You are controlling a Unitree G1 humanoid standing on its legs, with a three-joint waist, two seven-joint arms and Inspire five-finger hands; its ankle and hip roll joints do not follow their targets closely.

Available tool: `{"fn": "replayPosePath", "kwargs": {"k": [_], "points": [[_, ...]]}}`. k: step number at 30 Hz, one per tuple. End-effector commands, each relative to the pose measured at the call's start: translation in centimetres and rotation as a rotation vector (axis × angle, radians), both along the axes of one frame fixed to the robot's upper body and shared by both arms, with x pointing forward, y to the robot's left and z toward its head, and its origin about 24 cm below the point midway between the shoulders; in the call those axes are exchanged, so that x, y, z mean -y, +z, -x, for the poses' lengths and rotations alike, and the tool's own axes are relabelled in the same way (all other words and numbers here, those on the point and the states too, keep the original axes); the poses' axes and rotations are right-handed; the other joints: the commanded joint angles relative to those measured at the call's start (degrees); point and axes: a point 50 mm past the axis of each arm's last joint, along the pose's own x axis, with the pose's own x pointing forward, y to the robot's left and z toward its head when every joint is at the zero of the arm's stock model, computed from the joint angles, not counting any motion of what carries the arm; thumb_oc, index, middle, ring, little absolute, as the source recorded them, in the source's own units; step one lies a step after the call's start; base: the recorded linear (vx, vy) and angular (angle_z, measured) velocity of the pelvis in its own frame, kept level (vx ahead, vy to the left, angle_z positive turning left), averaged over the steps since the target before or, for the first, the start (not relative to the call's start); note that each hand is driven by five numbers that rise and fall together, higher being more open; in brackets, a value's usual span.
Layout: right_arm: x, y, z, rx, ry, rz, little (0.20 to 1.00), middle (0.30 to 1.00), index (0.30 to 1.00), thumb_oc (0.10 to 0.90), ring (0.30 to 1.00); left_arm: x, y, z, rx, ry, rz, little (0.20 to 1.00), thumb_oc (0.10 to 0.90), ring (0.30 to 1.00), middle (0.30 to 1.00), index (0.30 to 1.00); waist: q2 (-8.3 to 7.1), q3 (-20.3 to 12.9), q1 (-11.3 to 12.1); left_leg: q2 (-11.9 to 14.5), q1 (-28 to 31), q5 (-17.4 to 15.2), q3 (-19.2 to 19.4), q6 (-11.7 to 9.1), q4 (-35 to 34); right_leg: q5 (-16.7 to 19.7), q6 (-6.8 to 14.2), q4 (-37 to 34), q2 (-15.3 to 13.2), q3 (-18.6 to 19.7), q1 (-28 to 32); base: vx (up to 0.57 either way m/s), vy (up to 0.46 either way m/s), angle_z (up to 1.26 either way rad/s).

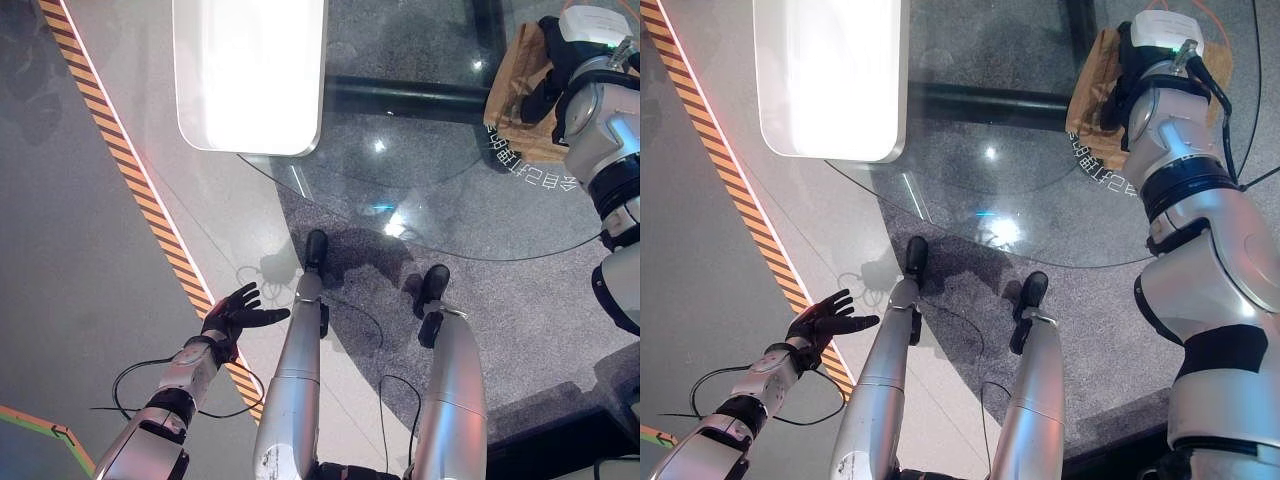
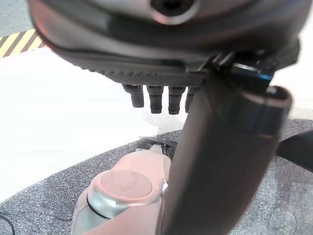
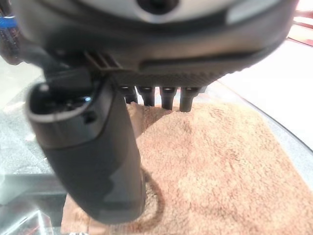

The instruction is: Wipe the table with a cloth and put it in the basket.

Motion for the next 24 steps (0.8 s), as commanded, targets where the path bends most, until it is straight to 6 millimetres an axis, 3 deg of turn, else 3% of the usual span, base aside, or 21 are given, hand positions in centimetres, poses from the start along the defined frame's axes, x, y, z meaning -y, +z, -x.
{"fn": "replayPosePath", "kwargs": {"k": [1,24], "points": [[2.31,2.89,1.58,0.076,-0.077,0.1,0.2,0.3,0.3,0.1,0.3,-2.44,-0.69,1.89,-0.028,0.052,-0.043,0.9,0.8,0.9,0.9,0.9,1.49,-1.0,0.3,-5.9,-0.3,-6.9,3.5,7.0,4.8,3.7,-2.8,-6.3,4.8,-4.3,0.9,0.0,0.0,0.0],[2.29,2.88,1.58,0.074,-0.077,0.092,0.2,0.3,0.3,0.1,0.3,-2.68,-0.44,1.73,-0.023,0.056,-0.042,0.9,0.8,0.9,0.9,0.9,1.5,-1.0,0.3,-5.9,0.0,-6.7,3.6,7.1,4.1,4.0,-2.7,-6.9,4.7,-4.6,1.1,0.0,0.0,0.0]]}}
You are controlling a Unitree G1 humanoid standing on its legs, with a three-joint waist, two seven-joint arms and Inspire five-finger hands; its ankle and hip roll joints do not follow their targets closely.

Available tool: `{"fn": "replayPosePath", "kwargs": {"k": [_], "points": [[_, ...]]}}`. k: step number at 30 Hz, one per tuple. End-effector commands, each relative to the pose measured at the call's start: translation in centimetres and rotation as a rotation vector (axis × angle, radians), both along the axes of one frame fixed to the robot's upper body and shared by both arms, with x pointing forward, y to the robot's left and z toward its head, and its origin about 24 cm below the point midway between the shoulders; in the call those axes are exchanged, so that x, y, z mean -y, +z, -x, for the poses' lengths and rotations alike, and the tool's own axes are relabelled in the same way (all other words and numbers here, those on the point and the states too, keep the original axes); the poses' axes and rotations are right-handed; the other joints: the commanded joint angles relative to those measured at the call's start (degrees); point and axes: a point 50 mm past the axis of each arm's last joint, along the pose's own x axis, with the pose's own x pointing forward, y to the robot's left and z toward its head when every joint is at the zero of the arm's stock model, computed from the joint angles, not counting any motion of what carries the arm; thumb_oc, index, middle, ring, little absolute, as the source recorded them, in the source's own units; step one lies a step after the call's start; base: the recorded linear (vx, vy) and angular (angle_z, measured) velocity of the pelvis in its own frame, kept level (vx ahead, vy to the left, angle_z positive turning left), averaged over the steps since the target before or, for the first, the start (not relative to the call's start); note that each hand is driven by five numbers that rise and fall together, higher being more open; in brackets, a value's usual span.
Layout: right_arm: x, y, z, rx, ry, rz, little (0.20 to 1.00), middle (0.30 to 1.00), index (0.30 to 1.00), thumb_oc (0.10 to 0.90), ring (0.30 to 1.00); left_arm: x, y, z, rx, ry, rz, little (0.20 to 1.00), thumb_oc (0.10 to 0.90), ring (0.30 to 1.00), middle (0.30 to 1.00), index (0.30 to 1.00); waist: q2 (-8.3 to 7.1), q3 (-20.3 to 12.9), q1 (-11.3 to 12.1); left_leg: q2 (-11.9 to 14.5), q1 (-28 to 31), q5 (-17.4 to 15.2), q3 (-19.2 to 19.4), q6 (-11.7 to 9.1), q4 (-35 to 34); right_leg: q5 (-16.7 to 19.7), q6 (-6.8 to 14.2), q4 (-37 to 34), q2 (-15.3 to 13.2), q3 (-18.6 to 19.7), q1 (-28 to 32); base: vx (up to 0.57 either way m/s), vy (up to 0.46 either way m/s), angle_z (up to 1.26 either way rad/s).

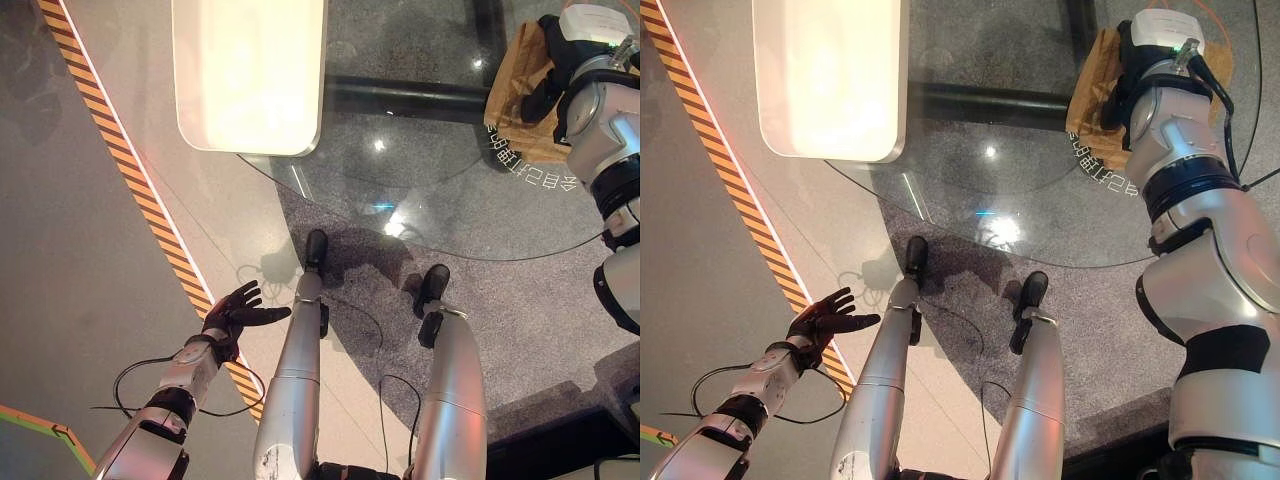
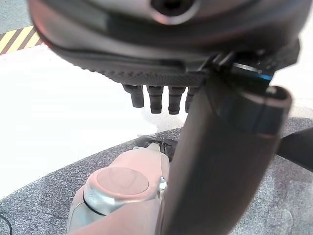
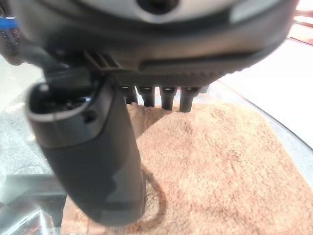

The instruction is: Wipe the table with a cloth and put it in the basket.

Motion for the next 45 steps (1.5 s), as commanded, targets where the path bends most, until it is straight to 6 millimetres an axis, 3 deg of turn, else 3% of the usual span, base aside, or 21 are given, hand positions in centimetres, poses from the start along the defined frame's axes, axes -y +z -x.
{"fn": "replayPosePath", "kwargs": {"k": [1,45], "points": [[2.2,2.82,1.53,0.072,-0.082,0.089,0.2,0.3,0.3,0.1,0.3,-2.82,-0.61,1.86,-0.033,0.061,-0.045,0.9,0.8,0.9,0.9,0.9,1.49,-0.9,0.3,-5.9,0.0,-6.7,3.6,7.0,4.2,4.0,-2.7,-6.7,4.7,-4.6,1.1,0.0,0.0,0.0],[2.16,2.44,1.42,0.082,-0.063,0.084,0.2,0.3,0.3,0.1,0.3,-2.58,-0.5,1.63,-0.025,0.053,-0.04,0.9,0.8,0.9,0.9,0.9,1.91,-0.9,0.1,-6.1,0.0,-6.4,3.8,7.2,3.7,4.1,-2.7,-7.3,4.9,-4.5,0.9,0.0,0.0,0.0]]}}
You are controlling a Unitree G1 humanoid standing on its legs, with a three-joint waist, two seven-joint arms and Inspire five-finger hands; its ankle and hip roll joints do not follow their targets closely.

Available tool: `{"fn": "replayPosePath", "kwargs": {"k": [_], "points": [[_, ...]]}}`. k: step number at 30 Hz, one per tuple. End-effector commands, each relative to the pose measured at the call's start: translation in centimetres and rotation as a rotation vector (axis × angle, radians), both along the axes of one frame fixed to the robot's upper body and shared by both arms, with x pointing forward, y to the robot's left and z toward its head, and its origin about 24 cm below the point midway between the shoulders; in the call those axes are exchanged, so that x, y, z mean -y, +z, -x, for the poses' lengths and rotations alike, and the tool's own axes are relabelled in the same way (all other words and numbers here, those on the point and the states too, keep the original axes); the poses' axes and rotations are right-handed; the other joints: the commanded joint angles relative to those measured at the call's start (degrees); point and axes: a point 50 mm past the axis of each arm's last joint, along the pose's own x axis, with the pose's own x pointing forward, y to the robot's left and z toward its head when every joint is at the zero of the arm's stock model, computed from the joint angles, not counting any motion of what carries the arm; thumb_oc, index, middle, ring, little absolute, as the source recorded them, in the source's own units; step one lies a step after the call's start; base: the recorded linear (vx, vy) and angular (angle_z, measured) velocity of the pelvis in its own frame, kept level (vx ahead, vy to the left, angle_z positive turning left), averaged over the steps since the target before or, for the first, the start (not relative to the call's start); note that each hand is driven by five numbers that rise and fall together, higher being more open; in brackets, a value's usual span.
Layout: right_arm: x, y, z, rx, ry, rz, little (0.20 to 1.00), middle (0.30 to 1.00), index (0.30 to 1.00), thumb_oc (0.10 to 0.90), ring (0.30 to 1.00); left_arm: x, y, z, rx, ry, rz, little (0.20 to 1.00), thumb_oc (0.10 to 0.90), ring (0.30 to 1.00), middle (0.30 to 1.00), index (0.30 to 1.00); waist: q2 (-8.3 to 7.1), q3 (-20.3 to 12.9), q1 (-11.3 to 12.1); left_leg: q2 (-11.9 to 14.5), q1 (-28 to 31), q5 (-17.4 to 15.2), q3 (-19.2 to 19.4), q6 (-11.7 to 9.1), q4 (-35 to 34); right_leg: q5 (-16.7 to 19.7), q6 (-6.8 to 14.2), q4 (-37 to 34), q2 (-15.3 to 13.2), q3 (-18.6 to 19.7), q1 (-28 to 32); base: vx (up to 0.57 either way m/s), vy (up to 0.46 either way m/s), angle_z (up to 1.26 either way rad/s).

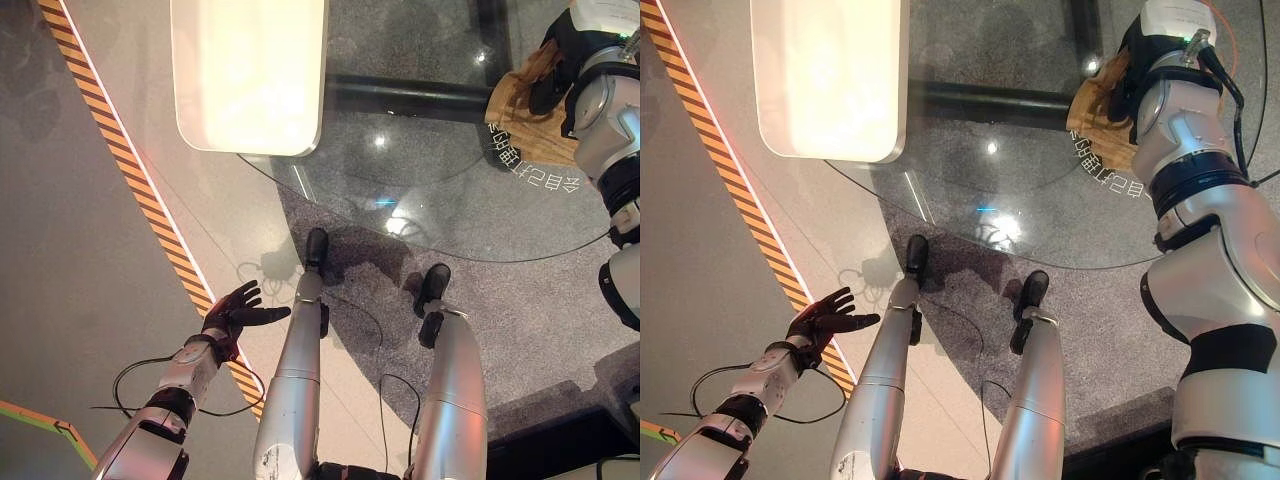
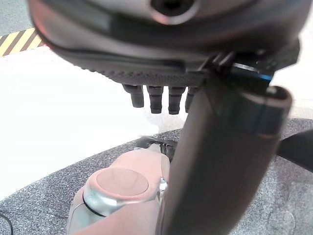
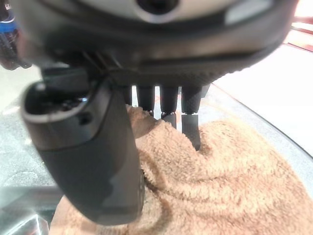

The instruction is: Wipe the table with a cloth and put it in the basket.

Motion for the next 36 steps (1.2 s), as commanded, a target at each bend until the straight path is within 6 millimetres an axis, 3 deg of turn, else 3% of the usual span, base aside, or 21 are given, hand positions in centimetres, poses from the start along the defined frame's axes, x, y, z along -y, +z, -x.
{"fn": "replayPosePath", "kwargs": {"k": [1,6,12,18,19,23,25,36], "points": [[1.8,1.6,1.1,0.05,-0.05,0.076,0.2,0.3,0.3,0.1,0.3,-2.5,-0.6,1.7,-0.026,0.054,-0.04,0.9,0.8,0.9,0.9,0.9,1.9,-0.9,0.0,-6.1,0.1,-6.7,3.8,7.5,4.3,4.1,-2.8,-6.9,4.9,-4.4,1.0,0.0,0.0,0.0],[1.2,1.9,1.0,0.081,-0.017,0.082,0.2,0.3,0.3,0.1,0.3,-2.6,-0.4,1.5,-0.025,0.053,-0.039,0.9,0.8,0.9,0.9,0.9,1.95,-0.9,0.0,-6.1,0.3,-6.7,3.8,7.5,4.1,4.1,-2.7,-7.0,4.9,-4.5,1.2,0.0,0.0,0.0],[-0.9,2.4,0.7,0.177,0.098,0.073,0.2,0.3,0.3,0.1,0.3,-2.0,-0.6,1.5,-0.021,0.046,-0.037,0.9,0.8,0.9,0.9,0.9,1.79,-0.9,0.0,-6.3,0.4,-6.6,3.8,7.5,3.8,4.3,-2.6,-7.6,5.1,-4.5,1.4,0.0,0.0,0.0],[-3.7,2.4,0.4,0.23,0.236,0.094,0.2,0.3,0.3,0.1,0.3,-1.3,-0.8,1.5,-0.018,0.043,-0.029,0.9,0.8,0.9,0.9,0.9,1.95,-0.9,-0.1,-6.5,0.5,-6.5,3.8,7.5,3.6,4.3,-2.5,-7.9,5.2,-4.5,1.5,0.0,0.0,0.0],[-5.3,2.3,0.3,0.247,0.297,0.108,0.2,0.3,0.3,0.1,0.3,-1.1,-0.9,1.5,-0.016,0.043,-0.025,0.9,0.8,0.9,0.9,0.9,2.09,-0.9,-0.1,-6.5,0.7,-6.4,3.9,7.4,3.3,4.2,-2.5,-8.2,5.3,-4.5,1.6,0.0,0.0,0.0],[-7.0,2.3,0.3,0.267,0.365,0.111,0.2,0.3,0.3,0.1,0.3,-0.9,-0.8,1.3,-0.012,0.04,-0.023,0.9,0.8,0.9,0.9,0.9,2.23,-0.9,0.0,-6.7,0.6,-6.4,3.9,7.4,3.3,4.2,-2.5,-8.3,5.3,-4.5,1.5,0.0,0.0,0.0],[-8.8,2.1,0.3,0.286,0.432,0.106,0.2,0.3,0.3,0.1,0.3,-0.4,-0.9,1.3,-0.009,0.035,-0.017,0.9,0.8,0.9,0.9,0.9,2.5,-0.9,0.0,-6.8,0.9,-6.3,4.1,7.3,3.0,4.1,-2.6,-8.5,5.5,-4.4,1.7,0.0,0.0,0.0],[-13.2,1.5,0.6,0.328,0.582,0.083,0.2,0.3,0.3,0.1,0.3,1.2,-1.4,1.3,-0.003,0.018,-0.001,0.9,0.8,0.9,0.9,0.9,3.23,-0.9,0.4,-7.2,1.2,-5.9,4.2,7.2,2.2,4.0,-2.6,-9.2,5.6,-4.6,2.0,0.0,0.0,0.0]]}}
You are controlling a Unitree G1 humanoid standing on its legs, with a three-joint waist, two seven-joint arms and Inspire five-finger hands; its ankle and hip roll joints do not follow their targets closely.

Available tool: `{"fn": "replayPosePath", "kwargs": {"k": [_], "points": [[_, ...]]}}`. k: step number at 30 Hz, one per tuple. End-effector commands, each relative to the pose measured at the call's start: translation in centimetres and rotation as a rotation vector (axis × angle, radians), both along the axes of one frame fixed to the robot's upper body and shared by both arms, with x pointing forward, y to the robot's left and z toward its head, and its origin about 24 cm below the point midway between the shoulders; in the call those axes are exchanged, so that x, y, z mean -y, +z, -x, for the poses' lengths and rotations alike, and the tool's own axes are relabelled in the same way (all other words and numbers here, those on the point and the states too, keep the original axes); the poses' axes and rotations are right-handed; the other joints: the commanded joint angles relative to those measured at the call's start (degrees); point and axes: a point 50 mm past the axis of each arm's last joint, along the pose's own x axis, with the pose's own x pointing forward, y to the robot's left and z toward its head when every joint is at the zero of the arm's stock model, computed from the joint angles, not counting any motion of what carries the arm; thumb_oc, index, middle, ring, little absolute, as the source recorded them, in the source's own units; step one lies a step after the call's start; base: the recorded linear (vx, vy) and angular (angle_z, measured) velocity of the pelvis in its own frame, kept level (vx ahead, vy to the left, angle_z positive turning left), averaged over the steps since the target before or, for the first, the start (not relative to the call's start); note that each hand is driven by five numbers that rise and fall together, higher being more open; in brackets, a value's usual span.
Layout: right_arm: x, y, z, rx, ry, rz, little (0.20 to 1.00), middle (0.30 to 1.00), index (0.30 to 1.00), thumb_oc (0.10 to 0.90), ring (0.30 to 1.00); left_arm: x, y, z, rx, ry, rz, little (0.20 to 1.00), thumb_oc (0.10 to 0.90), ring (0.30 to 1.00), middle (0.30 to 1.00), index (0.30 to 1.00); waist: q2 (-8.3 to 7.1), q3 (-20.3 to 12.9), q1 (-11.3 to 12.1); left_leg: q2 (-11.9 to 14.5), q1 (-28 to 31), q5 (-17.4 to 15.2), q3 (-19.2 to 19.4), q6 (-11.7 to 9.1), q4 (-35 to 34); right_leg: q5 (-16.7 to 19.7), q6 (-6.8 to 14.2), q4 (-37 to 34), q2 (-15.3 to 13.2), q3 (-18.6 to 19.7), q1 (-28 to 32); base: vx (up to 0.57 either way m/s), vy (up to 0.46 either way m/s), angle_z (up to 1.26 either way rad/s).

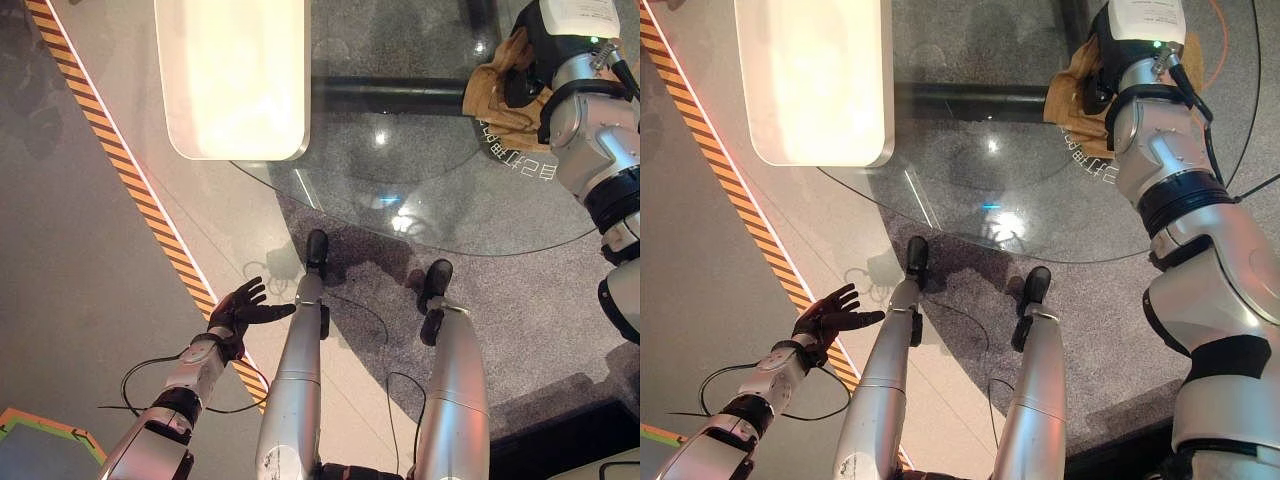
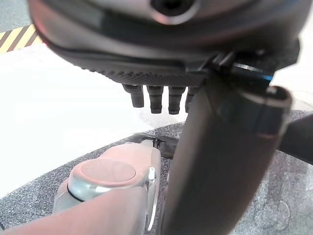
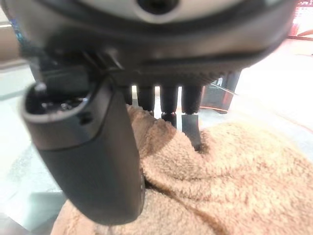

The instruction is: Wipe the table with a cloth and put it in the basket.

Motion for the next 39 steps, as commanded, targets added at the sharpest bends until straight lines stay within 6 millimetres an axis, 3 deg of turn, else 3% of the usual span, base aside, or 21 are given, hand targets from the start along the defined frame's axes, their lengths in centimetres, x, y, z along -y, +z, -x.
{"fn": "replayPosePath", "kwargs": {"k": [1,10,39], "points": [[-10.3,2.5,0.9,0.154,0.421,0.011,0.2,0.3,0.3,0.1,0.3,-0.2,-1.4,1.6,-0.031,0.014,-0.027,0.9,0.8,0.9,0.9,0.9,0.63,-0.8,2.2,-7.4,1.3,-5.8,4.2,7.2,2.5,4.0,-2.6,-9.0,5.3,-4.6,2.3,0.0,0.0,0.0],[-12.9,2.2,1.3,0.153,0.494,0.036,0.2,0.3,0.3,0.1,0.3,0.3,-1.3,1.5,-0.026,0.007,-0.026,0.9,0.8,0.9,0.9,0.9,0.79,-0.8,2.5,-7.6,1.7,-5.4,4.1,7.2,1.7,4.3,-2.6,-9.8,5.5,-4.8,2.7,0.0,0.0,0.0],[-18.2,2.4,2.8,0.183,0.64,0.08,0.2,0.3,0.3,0.1,0.3,1.8,-1.5,1.4,-0.021,-0.02,-0.018,0.9,0.8,0.9,0.9,0.9,1.95,-0.8,4.0,-8.5,2.3,-4.8,3.6,7.5,1.3,4.9,-2.4,-10.3,5.0,-5.3,3.2,0.0,0.0,0.0]]}}
